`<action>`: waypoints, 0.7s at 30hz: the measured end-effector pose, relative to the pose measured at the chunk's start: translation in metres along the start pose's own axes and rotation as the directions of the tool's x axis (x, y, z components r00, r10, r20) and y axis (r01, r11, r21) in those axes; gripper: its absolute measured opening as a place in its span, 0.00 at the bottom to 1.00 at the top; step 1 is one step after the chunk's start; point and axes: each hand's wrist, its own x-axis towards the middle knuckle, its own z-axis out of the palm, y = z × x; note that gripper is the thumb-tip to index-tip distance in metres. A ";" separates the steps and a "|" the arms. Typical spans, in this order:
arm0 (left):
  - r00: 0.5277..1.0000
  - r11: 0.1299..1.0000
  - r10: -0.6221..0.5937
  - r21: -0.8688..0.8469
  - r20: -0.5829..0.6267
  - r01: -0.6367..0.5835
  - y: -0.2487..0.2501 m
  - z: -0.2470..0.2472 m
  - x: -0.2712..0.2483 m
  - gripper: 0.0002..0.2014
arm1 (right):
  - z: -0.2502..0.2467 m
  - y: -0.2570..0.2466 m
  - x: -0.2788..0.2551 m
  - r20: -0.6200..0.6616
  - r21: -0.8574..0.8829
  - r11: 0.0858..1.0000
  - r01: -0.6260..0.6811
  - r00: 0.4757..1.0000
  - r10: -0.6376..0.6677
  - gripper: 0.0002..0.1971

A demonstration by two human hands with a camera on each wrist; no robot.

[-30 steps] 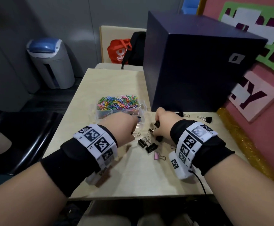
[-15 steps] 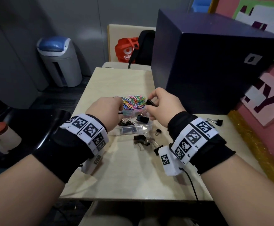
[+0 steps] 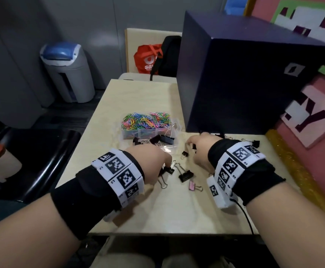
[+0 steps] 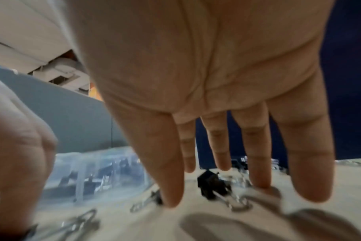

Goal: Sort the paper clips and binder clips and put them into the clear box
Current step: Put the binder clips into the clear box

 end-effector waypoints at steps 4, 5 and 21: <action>0.999 1.000 -0.009 0.027 -0.043 0.010 0.005 0.001 0.003 0.16 | 0.002 -0.004 0.002 0.002 -0.130 0.991 0.018 1.000 -0.017 0.26; 0.998 0.999 -0.017 0.027 -0.057 0.018 0.005 0.001 0.003 0.15 | 0.003 -0.005 0.002 -0.012 -0.130 0.991 0.027 1.000 -0.029 0.24; 0.912 0.947 -0.252 -0.276 -0.323 0.165 -0.017 -0.017 0.000 0.15 | 0.008 -0.013 0.007 0.123 -0.266 0.959 0.095 0.990 -0.064 0.17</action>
